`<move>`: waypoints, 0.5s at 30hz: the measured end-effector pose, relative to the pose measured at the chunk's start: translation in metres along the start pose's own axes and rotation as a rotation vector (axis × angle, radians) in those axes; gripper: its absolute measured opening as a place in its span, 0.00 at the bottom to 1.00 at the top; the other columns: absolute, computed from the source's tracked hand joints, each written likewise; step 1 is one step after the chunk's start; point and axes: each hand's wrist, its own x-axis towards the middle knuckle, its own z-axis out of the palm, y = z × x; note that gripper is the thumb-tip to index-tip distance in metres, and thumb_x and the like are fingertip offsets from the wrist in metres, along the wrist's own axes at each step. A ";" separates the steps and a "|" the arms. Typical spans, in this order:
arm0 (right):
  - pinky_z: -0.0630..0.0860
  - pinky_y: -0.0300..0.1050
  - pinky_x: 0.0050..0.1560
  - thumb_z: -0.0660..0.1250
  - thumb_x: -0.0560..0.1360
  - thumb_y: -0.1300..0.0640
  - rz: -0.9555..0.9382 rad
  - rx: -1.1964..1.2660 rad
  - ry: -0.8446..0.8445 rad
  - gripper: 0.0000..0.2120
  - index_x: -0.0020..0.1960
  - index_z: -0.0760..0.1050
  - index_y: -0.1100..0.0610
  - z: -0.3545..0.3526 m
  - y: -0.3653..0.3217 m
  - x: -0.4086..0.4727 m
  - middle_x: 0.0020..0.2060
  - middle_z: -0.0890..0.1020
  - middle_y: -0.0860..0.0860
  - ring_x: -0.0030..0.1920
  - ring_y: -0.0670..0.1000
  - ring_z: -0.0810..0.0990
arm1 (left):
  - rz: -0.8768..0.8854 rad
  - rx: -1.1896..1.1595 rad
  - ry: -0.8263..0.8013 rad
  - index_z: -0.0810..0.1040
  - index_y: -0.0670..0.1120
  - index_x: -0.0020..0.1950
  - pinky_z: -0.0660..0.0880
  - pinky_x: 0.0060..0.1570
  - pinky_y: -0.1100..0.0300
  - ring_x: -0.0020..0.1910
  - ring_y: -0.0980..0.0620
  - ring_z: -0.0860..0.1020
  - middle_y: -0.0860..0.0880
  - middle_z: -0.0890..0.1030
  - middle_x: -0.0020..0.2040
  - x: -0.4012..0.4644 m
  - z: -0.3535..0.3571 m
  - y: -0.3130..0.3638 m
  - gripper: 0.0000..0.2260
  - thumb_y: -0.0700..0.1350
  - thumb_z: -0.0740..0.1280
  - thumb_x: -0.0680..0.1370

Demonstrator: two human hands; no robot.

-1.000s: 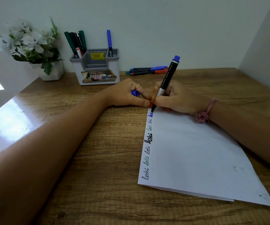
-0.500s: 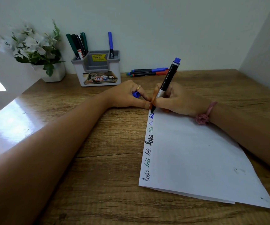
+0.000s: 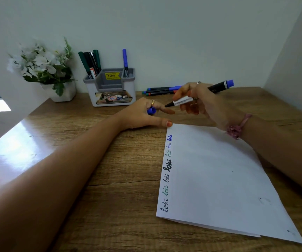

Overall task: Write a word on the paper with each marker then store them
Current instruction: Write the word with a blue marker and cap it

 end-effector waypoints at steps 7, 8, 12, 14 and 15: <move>0.70 0.34 0.31 0.64 0.75 0.64 -0.111 -0.094 -0.007 0.06 0.43 0.71 0.55 -0.003 0.010 -0.012 0.27 0.79 0.45 0.28 0.43 0.73 | -0.016 -0.081 0.048 0.77 0.60 0.48 0.70 0.47 0.62 0.42 0.65 0.74 0.60 0.79 0.41 -0.001 -0.001 0.002 0.10 0.50 0.72 0.70; 0.71 0.34 0.33 0.64 0.75 0.65 -0.116 -0.097 0.013 0.07 0.42 0.70 0.55 -0.001 0.010 -0.011 0.30 0.79 0.48 0.28 0.43 0.73 | -0.016 -0.087 0.048 0.77 0.59 0.48 0.71 0.51 0.60 0.46 0.62 0.75 0.59 0.80 0.45 0.000 0.000 0.003 0.09 0.49 0.72 0.70; 0.73 0.36 0.36 0.67 0.74 0.65 -0.129 -0.108 0.035 0.08 0.41 0.71 0.55 0.003 0.012 -0.011 0.34 0.80 0.55 0.31 0.43 0.79 | -0.002 -0.118 0.041 0.79 0.58 0.46 0.71 0.56 0.57 0.50 0.53 0.77 0.54 0.82 0.47 0.000 0.003 0.008 0.08 0.47 0.73 0.70; 0.74 0.44 0.37 0.70 0.72 0.62 -0.149 -0.130 0.034 0.08 0.40 0.73 0.52 0.003 0.017 -0.011 0.34 0.81 0.52 0.34 0.49 0.80 | 0.007 -0.137 0.037 0.80 0.55 0.47 0.73 0.53 0.60 0.48 0.54 0.78 0.50 0.82 0.47 0.000 0.004 0.010 0.08 0.46 0.73 0.70; 0.75 0.49 0.39 0.72 0.71 0.59 -0.165 -0.135 0.039 0.08 0.39 0.74 0.50 0.003 0.018 -0.010 0.34 0.82 0.54 0.34 0.53 0.79 | 0.009 -0.136 0.031 0.80 0.53 0.47 0.74 0.51 0.63 0.47 0.53 0.78 0.49 0.83 0.47 0.000 0.004 0.010 0.08 0.46 0.73 0.70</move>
